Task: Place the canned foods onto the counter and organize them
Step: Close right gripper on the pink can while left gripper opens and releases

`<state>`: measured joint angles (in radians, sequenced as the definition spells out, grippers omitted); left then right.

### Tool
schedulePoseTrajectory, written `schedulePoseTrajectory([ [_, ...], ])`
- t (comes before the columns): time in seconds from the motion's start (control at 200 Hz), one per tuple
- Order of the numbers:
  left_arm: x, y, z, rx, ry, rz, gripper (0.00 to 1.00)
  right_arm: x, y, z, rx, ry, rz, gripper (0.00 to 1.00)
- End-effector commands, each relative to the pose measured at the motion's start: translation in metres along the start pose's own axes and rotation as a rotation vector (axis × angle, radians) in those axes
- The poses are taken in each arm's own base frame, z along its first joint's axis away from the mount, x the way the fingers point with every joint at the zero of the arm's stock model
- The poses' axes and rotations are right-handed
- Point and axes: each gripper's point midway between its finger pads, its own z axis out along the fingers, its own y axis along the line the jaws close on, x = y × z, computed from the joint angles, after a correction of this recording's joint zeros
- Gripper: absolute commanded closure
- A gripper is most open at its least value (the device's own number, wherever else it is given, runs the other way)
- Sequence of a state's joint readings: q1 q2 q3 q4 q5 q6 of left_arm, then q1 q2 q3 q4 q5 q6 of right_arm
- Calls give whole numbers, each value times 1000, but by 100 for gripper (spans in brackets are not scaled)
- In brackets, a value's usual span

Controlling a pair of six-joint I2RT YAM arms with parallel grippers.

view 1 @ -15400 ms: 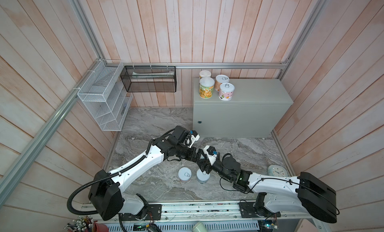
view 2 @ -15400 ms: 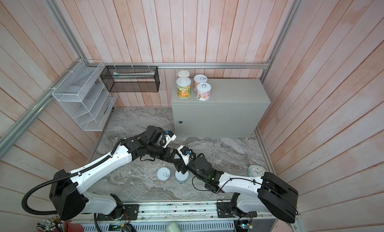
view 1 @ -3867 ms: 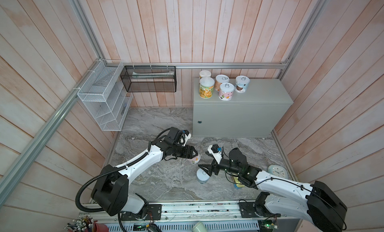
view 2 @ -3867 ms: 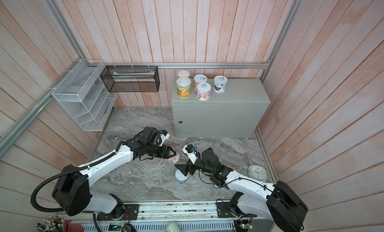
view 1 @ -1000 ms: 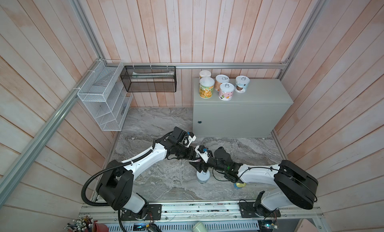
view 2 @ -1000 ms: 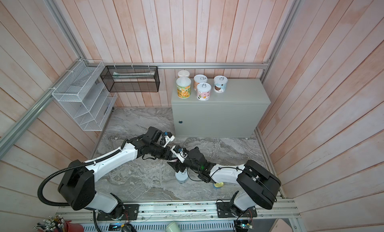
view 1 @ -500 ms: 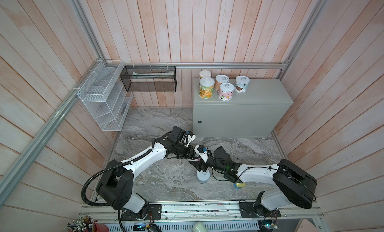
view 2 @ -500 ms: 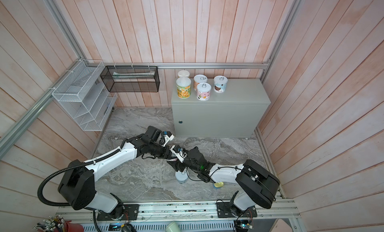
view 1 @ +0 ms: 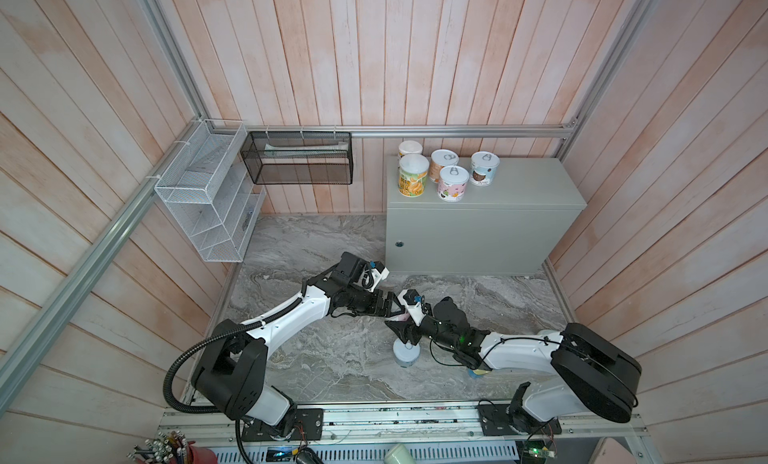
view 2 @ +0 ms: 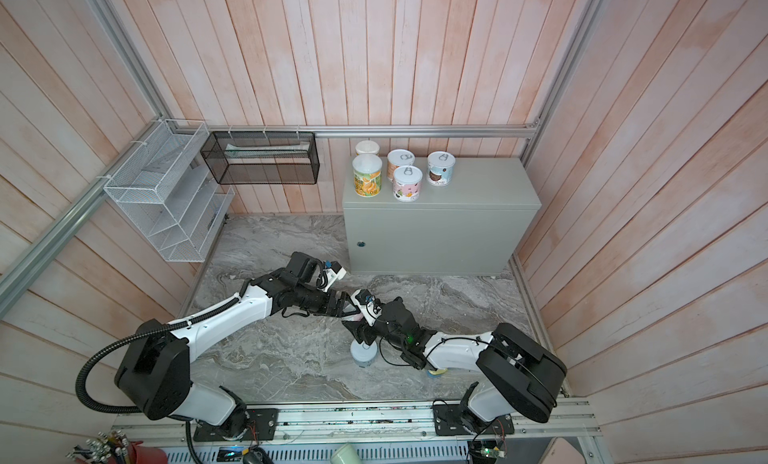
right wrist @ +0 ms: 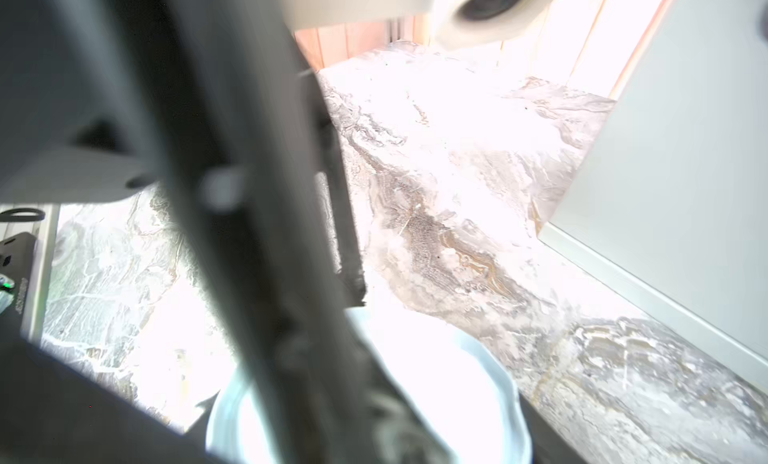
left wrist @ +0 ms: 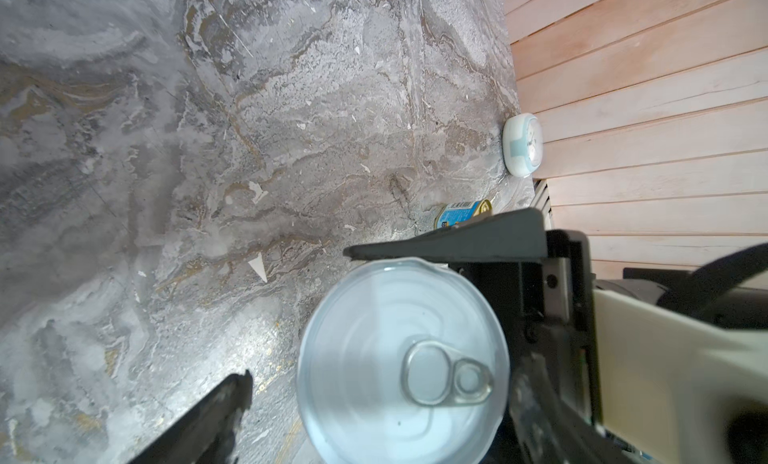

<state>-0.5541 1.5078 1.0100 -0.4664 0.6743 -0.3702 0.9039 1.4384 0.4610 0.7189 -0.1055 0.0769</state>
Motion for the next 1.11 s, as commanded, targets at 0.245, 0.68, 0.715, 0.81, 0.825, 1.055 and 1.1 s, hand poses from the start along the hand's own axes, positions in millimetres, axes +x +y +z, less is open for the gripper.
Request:
schedulePoseTrajectory([
  [0.245,-1,-23,-17,105,-70,87,0,-42,-7,-20,27,-171,46,43],
  [0.68,-2,-24,-47,27,-251,218,0,-47,-33,-51,177,-233,131,43],
  [0.715,-1,-29,-48,54,-260,238,0,-47,-34,-53,182,-237,137,43],
  [0.81,1,-38,-50,103,-273,273,0,-49,-34,-59,187,-245,143,43],
  [0.825,1,-39,-50,108,-276,279,0,-50,-35,-61,190,-250,144,43],
  [1.055,3,-51,-58,166,-343,332,0,-52,-48,-79,272,-280,180,43],
  [1.1,4,-53,-61,178,-359,345,0,-53,-50,-82,287,-283,183,43],
])
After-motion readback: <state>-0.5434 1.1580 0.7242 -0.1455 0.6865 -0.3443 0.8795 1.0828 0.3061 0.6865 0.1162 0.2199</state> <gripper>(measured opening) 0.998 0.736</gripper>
